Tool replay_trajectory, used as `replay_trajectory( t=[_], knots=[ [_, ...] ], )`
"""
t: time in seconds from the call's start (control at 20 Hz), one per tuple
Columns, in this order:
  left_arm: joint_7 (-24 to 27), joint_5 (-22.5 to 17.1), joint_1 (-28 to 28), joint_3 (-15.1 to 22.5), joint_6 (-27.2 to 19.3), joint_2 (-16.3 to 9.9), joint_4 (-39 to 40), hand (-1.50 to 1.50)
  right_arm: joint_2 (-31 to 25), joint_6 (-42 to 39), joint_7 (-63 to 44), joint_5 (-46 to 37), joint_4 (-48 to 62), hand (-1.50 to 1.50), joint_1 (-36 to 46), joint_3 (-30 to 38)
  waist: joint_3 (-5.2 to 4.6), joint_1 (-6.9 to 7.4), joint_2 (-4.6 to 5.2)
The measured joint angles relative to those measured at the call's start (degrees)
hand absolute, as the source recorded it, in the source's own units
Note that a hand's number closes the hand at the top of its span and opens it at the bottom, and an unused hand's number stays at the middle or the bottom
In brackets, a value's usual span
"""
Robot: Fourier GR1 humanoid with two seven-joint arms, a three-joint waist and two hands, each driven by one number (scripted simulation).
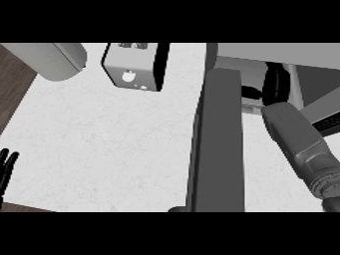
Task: Pick up the milk, place it into the microwave and close the microwave
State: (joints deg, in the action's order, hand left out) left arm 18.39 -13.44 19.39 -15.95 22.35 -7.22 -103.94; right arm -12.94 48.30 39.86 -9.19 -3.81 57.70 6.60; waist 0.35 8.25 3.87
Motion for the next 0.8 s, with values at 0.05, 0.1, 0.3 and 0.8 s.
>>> replay_trajectory(
  t=[0.05, 0.1, 0.3, 0.8],
  knots=[
    [-0.05, 0.18, -0.19, 0.13, -0.01, -0.01, 0.16, -1.5, 0.2, 0.28, -0.21, -0.22, 0.07, -1.5, 0.2, -0.17, 0.0, 0.1, 0.02],
    [0.2, 0.35, -0.07, 0.27, 0.15, 0.05, 0.42, -1.5, 0.41, 0.42, -0.3, -0.35, 0.1, -1.5, 0.24, -0.26, -0.01, 0.21, 0.0],
    [0.38, 0.5, -0.13, 0.06, 0.62, -0.47, 0.94, -1.5, 1.3, 0.29, -0.53, -0.91, 0.36, -1.5, 0.48, -0.68, -0.02, 0.08, -0.26],
    [1.77, 1.06, -0.75, -0.04, 0.71, -0.09, 2.85, -1.5, 1.93, -0.94, -0.75, -1.37, 0.34, -1.5, 0.8, -0.82, -0.07, -0.95, -0.78]
  ],
)
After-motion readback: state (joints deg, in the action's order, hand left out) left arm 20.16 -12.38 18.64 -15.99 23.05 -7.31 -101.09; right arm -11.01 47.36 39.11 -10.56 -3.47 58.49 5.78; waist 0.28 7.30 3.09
